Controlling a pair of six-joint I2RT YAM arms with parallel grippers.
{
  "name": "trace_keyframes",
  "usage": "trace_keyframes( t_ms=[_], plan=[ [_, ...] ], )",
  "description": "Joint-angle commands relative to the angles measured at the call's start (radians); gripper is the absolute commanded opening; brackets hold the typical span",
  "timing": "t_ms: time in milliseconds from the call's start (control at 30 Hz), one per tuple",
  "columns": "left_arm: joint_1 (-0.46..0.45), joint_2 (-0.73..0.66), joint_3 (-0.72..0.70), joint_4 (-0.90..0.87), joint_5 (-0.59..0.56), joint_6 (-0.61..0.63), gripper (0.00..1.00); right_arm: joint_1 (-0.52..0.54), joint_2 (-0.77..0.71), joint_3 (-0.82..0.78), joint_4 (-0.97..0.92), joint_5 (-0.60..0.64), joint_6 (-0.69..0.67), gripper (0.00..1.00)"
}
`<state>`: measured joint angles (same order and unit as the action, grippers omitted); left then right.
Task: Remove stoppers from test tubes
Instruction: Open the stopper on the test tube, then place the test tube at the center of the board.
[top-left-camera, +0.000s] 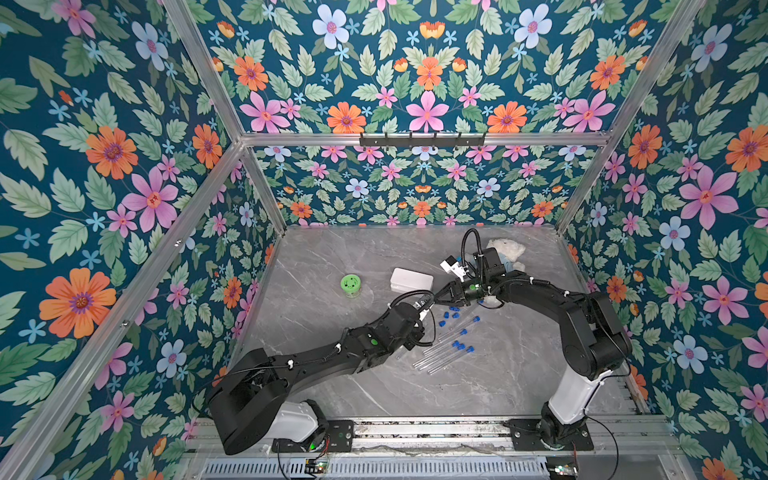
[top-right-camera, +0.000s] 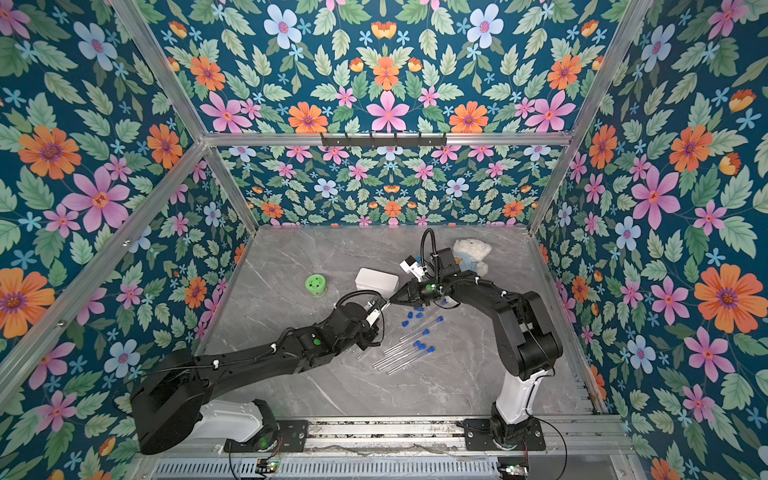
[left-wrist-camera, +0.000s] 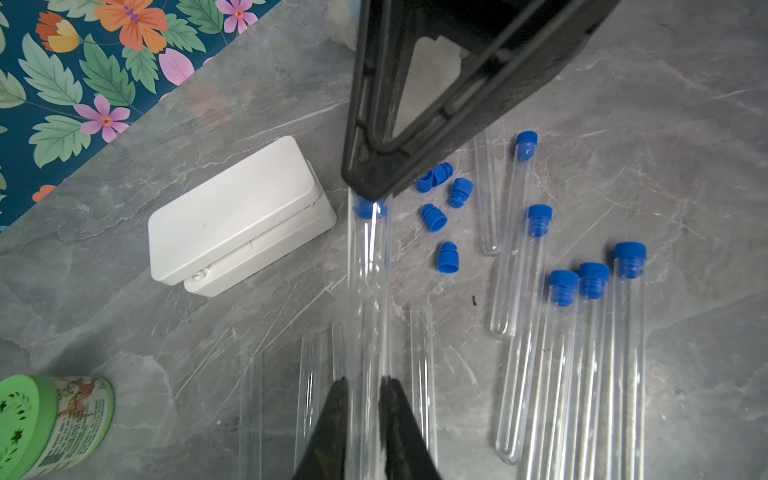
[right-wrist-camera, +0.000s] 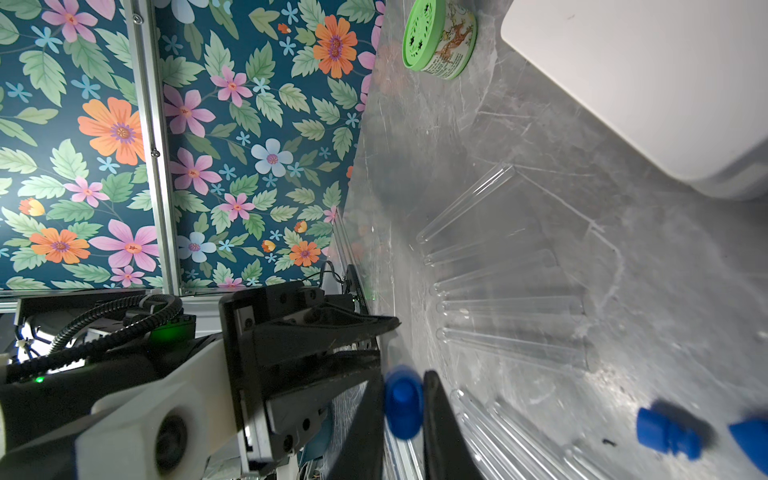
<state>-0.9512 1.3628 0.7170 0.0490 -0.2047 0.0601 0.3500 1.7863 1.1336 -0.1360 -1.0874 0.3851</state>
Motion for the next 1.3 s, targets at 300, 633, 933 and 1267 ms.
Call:
trace_keyframes(
  t_ms=[300,633,933,1267],
  plan=[
    [0.002,0.023,0.011,-0.155,0.005,0.006,0.00,-0.015,-0.037,0.024,-0.071,0.153,-0.092,0.03],
    [0.002,0.033,0.021,-0.176,0.037,0.014,0.00,-0.014,-0.043,0.025,-0.083,0.184,-0.100,0.03],
    [0.002,0.042,0.028,-0.181,0.083,0.011,0.00,-0.042,-0.043,0.002,-0.041,0.159,-0.063,0.03],
    [-0.015,0.105,0.056,-0.183,0.122,-0.052,0.00,0.004,0.033,0.116,-0.334,0.496,-0.223,0.03]
  ],
)
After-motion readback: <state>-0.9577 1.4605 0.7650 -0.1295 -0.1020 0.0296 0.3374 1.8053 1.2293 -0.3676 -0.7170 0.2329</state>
